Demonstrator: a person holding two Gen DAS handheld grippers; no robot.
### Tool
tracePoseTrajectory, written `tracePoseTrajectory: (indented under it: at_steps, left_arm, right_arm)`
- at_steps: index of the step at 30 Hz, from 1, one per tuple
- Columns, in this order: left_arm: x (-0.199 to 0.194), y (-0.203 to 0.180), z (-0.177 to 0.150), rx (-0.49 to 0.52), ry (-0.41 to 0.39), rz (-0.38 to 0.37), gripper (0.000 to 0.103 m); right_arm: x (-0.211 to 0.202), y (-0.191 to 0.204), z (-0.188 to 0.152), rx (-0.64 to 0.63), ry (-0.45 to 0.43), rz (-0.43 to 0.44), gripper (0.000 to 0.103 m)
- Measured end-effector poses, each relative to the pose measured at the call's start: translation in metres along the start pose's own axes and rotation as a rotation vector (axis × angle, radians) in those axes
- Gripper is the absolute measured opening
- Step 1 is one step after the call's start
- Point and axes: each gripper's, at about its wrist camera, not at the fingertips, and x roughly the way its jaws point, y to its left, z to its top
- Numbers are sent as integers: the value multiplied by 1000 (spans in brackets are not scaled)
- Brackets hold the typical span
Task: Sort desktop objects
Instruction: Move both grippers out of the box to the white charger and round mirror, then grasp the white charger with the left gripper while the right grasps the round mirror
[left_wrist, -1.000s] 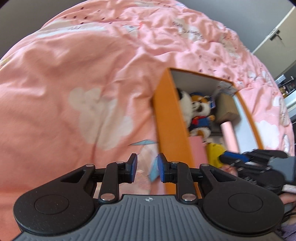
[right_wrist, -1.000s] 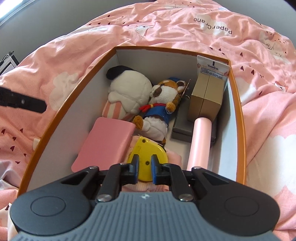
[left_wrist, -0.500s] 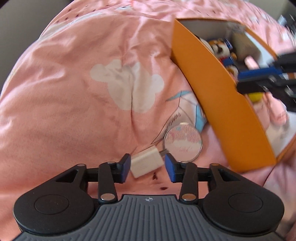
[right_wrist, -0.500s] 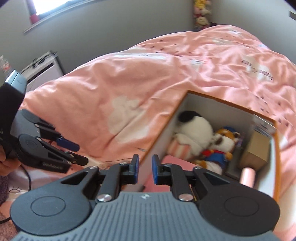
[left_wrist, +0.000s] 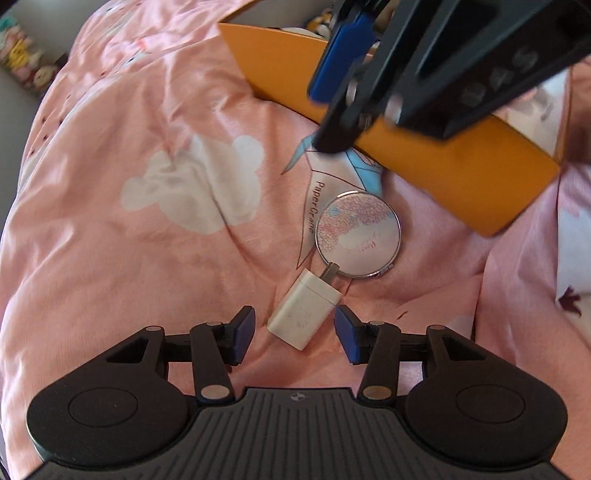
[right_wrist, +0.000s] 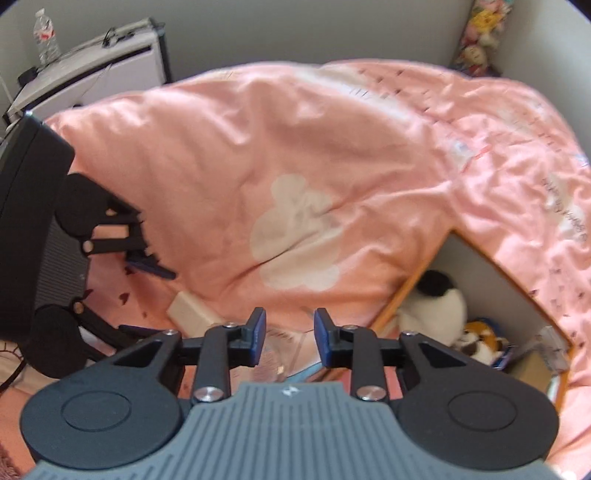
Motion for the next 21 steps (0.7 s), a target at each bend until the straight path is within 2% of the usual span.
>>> tracePoseTrajectory:
  at_steps: [2,4,6,10,14,21]
  left_arm:
    - [5,-1,0,42,-1,-23,57]
    - [14,1,0,66,7,-39,57]
    - [19,3,1,83,-4,-54,57]
    - [26,4,1,111,-25,-65,57]
    - [36,4,2,125,-26,-88,57]
    - [50,4,-3,127,-14,-135,57]
  right_arm:
    - [22,-5,2,15,81,38,31]
    - [38,-6,3,-1,132,40,29]
    - [46,-1,6,-54,163,27,30]
    - [61,2,10,-122,238,79,30]
    - [76,3,12,-166,301,82,30]
    - [101,-4,14,-136,388,123,30]
